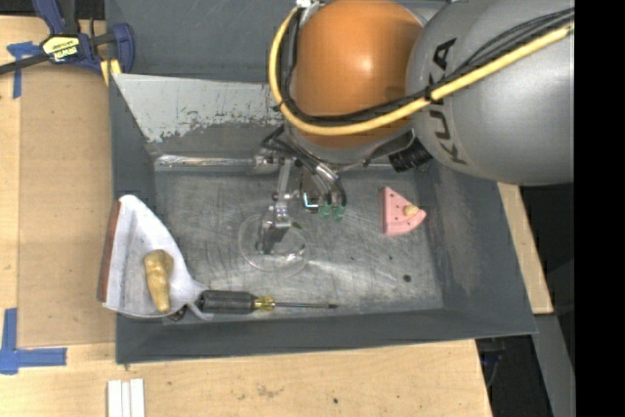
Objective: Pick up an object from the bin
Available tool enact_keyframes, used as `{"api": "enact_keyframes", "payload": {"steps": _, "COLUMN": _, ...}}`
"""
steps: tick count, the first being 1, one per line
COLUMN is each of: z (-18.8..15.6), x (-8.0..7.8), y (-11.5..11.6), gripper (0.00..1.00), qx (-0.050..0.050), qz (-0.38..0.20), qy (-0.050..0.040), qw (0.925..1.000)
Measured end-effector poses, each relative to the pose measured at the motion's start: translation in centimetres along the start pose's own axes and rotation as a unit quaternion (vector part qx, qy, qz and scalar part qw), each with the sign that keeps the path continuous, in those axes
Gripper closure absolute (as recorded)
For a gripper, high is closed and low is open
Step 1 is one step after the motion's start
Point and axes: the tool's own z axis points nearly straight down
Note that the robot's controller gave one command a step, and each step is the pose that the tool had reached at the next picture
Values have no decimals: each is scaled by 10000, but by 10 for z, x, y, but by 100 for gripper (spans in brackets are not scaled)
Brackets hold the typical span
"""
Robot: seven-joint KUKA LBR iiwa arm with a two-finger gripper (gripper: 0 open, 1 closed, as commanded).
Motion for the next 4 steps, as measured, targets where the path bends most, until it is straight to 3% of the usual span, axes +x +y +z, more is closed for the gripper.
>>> {"api": "enact_keyframes", "payload": {"steps": 1, "z": -4, "x": -2, "y": -1, "gripper": 0, "qx": -6, "qz": 15, "qy": -40, "qw": 10000}}
{"api": "enact_keyframes", "payload": {"steps": 2, "z": 64, "x": 7, "y": -45, "gripper": 0, "qx": -8, "qz": -117, "qy": -60, "qw": 9999}}
{"api": "enact_keyframes", "payload": {"steps": 3, "z": 83, "x": 42, "y": -69, "gripper": 0, "qx": 7, "qz": -886, "qy": 1, "qw": 9961}}
{"api": "enact_keyframes", "payload": {"steps": 4, "z": 90, "x": 38, "y": -3, "gripper": 0, "qx": 1, "qz": -1169, "qy": -42, "qw": 9931}}
